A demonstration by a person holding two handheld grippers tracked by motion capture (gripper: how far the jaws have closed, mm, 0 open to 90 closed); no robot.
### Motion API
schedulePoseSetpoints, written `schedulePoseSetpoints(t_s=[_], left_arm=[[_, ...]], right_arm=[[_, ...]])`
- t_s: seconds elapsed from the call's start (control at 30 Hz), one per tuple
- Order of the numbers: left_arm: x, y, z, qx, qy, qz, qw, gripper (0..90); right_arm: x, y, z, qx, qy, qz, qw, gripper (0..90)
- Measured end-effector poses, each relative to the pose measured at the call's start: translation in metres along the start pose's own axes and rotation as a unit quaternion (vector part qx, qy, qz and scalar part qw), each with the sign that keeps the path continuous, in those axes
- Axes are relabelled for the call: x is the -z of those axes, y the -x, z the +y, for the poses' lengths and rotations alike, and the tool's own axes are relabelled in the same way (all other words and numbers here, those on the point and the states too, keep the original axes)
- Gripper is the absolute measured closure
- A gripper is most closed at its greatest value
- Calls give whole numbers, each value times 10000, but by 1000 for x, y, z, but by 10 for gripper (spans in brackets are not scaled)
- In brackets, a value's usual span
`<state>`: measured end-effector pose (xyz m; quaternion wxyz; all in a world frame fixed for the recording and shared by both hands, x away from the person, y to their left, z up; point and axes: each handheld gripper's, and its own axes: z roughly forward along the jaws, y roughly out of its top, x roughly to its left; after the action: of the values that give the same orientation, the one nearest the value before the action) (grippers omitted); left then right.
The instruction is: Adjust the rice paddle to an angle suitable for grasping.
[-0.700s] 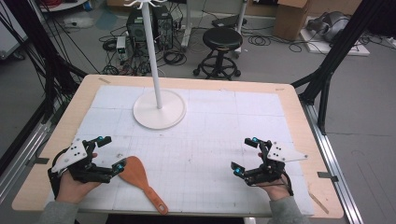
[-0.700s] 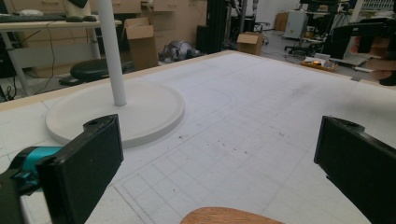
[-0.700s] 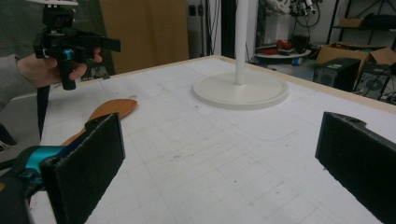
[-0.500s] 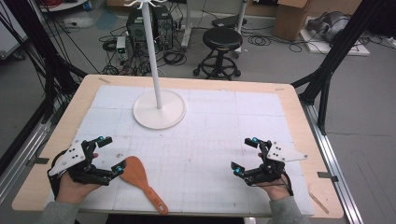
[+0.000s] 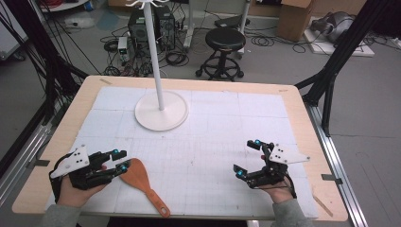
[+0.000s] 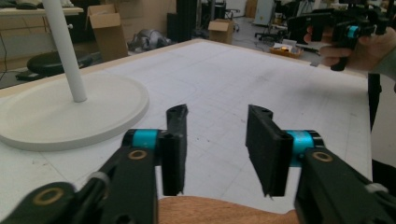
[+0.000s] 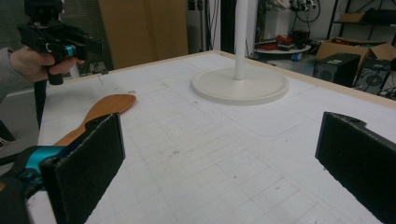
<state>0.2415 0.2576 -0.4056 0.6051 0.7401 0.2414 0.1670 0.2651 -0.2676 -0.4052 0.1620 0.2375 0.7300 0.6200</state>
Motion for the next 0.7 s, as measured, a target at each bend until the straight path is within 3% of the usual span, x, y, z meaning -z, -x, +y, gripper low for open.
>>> schedulePoseSetpoints(t_s=[0.03, 0.13, 0.3, 0.57, 0.63, 0.67, 0.7], left_arm=[[1, 0, 0, 28, -12, 2, 10000, 745], [2, 0, 1, -22, 6, 32, 10000, 873], [-2, 1, 1, -80, -203, 27, 9998, 897], [-5, 0, 0, 24, -369, 51, 9993, 897], [-11, -3, 0, 328, -481, 113, 9982, 897], [-11, -3, 0, 328, -481, 113, 9982, 896], [-14, -5, 1, 458, -415, 110, 9980, 896]], right_arm=[[0, 0, 0, -14, -8, 21, 10000, 0], [0, -1, 0, -9, -2, 27, 10000, 0], [-1, -1, 0, -18, -39, 45, 10000, 0], [-2, -1, -1, -21, -80, 54, 10000, 0], [-3, -1, -1, 16, -88, 57, 9999, 0], [-3, -1, -1, 0, -103, 61, 9999, 0], [-3, -1, -1, 7, -112, 35, 9999, 0]])
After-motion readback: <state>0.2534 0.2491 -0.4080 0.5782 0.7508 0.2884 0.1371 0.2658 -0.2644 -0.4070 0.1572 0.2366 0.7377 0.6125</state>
